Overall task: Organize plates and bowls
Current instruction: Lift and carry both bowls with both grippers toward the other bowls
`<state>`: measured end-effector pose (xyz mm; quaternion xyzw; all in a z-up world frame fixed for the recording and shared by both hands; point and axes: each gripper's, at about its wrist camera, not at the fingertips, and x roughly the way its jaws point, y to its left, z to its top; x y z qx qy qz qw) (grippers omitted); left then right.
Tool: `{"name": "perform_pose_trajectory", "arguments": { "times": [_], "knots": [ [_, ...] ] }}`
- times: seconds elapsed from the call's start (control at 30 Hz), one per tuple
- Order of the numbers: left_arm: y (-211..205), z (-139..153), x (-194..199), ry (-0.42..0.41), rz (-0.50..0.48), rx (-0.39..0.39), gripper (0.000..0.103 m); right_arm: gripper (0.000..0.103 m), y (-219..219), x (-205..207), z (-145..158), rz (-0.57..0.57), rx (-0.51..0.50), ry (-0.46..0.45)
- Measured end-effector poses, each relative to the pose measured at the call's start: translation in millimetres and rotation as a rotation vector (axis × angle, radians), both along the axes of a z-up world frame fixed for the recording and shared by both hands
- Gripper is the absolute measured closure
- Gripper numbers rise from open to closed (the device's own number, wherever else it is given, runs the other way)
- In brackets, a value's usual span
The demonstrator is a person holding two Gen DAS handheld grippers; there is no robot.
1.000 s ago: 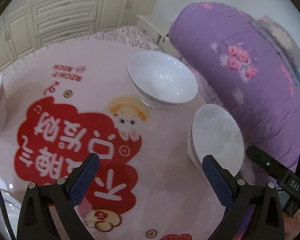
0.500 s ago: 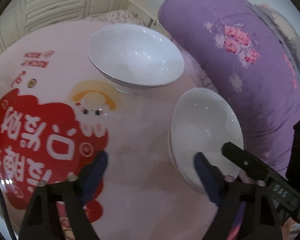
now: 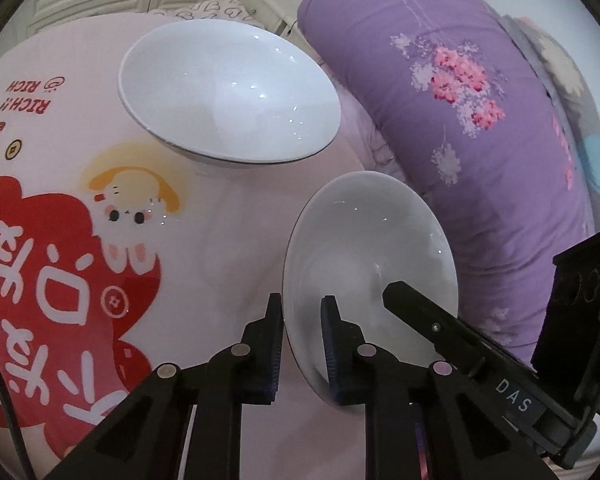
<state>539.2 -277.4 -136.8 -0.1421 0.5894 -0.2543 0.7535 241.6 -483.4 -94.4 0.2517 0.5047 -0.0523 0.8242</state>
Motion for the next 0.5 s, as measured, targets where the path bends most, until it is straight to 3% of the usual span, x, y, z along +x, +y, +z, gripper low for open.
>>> {"name": "perform_pose_trajectory", "arguments": {
  "times": [0.3, 0.5],
  "knots": [
    [26.8, 6.3, -6.3, 0.008, 0.023, -0.014, 0.088, 0.084, 19.4, 3.2, -2.8, 0.024, -0.005, 0.012],
    [36.9, 10.2, -9.6, 0.000, 0.029, -0.014, 0.089, 0.082, 24.7, 6.4, -3.5, -0.010, -0.067, 0.006]
  ]
}}
